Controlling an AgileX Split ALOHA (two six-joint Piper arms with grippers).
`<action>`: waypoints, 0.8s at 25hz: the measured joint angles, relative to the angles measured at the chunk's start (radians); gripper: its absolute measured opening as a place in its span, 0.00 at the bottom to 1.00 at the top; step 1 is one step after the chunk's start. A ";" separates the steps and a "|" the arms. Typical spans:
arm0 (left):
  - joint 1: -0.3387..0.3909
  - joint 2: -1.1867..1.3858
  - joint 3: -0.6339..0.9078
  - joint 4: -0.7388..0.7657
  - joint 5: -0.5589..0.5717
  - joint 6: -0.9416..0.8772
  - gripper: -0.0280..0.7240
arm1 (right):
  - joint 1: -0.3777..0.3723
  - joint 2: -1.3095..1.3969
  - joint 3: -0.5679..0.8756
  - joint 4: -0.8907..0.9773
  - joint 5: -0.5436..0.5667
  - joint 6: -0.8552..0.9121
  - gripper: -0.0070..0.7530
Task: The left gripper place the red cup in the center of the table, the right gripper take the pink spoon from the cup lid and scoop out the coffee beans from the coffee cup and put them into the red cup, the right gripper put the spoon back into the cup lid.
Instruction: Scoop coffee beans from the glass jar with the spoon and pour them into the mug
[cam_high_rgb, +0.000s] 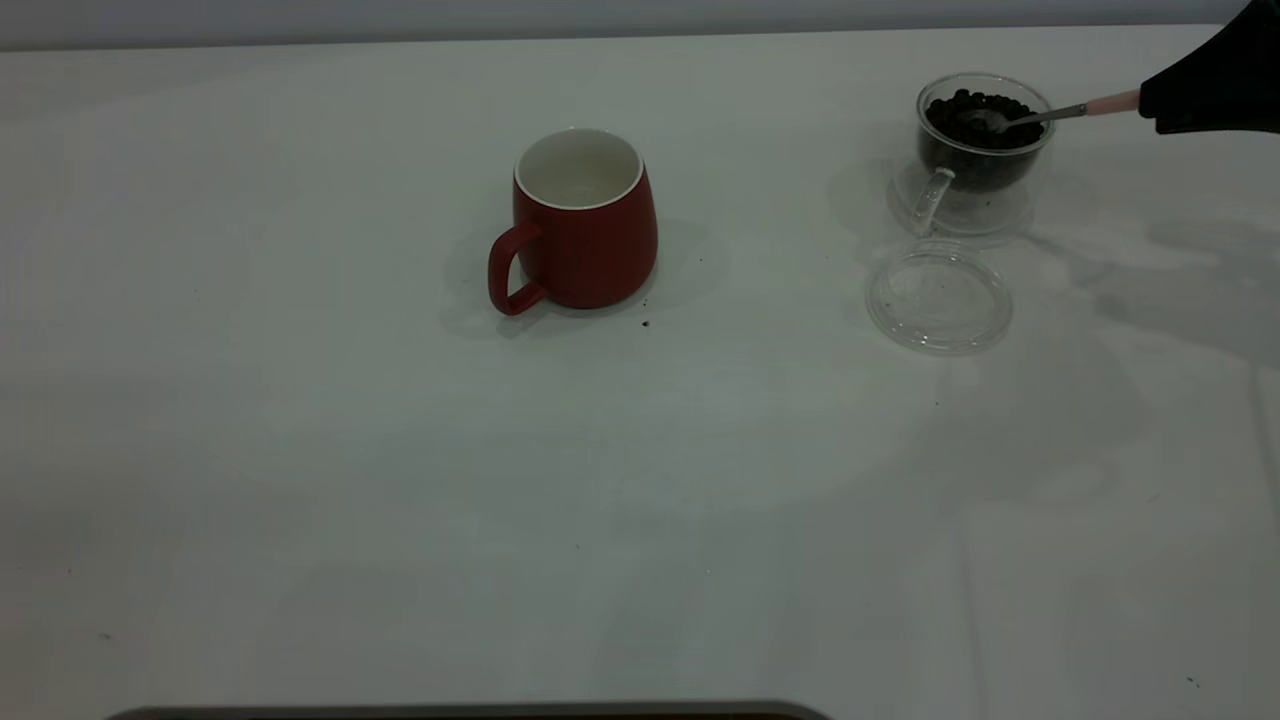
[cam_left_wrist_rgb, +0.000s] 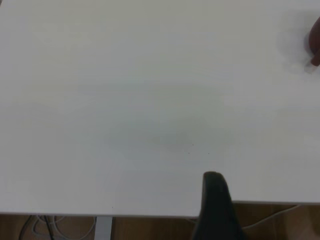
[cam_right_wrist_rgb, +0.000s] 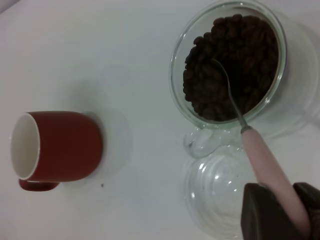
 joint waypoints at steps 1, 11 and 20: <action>0.000 0.000 0.000 0.000 0.000 0.000 0.79 | 0.000 0.006 0.000 0.005 0.007 0.004 0.16; 0.000 0.000 0.000 0.000 0.000 0.000 0.79 | -0.009 0.021 0.000 0.062 0.064 0.054 0.16; 0.000 0.000 0.000 0.000 0.000 -0.001 0.79 | -0.033 0.038 0.000 0.061 0.106 0.135 0.16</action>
